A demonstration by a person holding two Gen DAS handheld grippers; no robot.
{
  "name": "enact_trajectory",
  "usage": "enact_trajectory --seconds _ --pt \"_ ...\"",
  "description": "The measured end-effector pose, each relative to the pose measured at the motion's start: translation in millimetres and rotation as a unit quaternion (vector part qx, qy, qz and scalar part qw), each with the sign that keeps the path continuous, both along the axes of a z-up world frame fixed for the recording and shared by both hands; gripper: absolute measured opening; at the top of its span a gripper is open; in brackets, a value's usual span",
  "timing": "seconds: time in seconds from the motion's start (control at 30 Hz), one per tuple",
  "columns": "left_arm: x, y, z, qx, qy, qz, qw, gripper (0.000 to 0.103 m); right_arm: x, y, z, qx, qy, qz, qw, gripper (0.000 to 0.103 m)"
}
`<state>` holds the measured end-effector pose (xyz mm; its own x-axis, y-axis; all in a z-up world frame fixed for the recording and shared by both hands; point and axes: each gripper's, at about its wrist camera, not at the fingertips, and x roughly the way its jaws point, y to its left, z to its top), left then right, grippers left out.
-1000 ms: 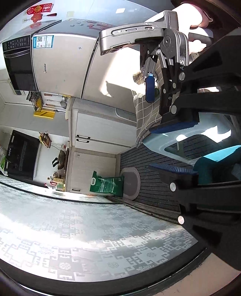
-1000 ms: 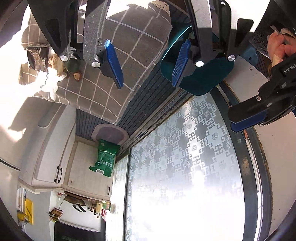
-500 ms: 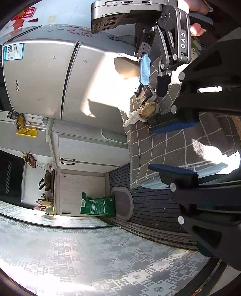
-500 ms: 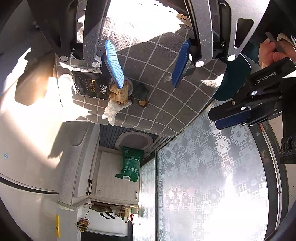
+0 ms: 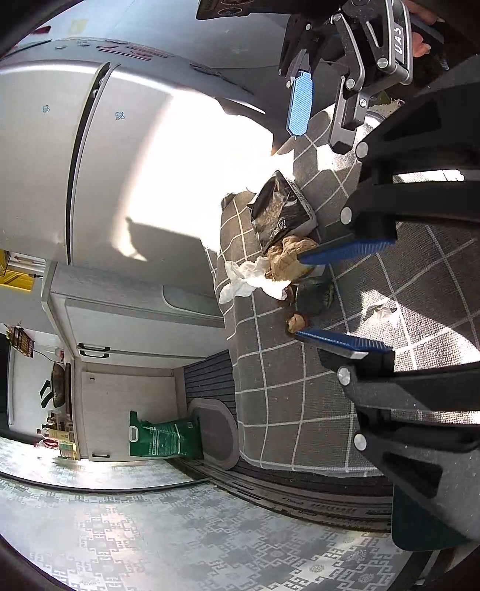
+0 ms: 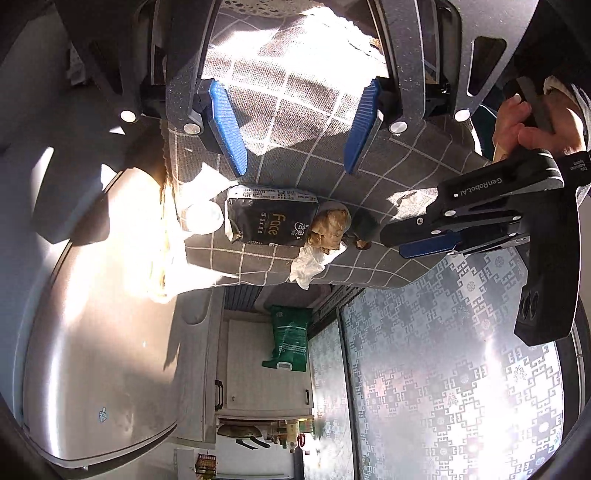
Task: Collect trash
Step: 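Grasp the green jar with the left gripper while the right gripper grasps the black Face pack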
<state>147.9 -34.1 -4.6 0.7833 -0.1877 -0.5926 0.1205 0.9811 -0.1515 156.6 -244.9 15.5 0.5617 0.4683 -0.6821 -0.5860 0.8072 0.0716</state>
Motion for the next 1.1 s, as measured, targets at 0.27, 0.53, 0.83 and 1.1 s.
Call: enact_trajectory --seconds 0.27,0.53,0.83,1.1 --pt "20 -1 -13 -0.007 0.026 0.011 0.9996 0.039 5 -11 -9 0.004 0.005 -0.009 1.0 0.062" --pt "32 3 -24 -0.043 0.054 0.003 0.9976 0.03 13 -7 -9 0.013 -0.001 -0.014 1.0 0.082" --pt "21 6 -13 -0.049 0.028 0.002 0.9984 0.028 26 10 -21 0.005 -0.003 -0.019 1.0 0.083" --pt "-1 9 -2 -0.048 0.012 -0.009 0.9987 0.028 35 26 -29 -0.015 -0.014 -0.035 0.999 0.085"
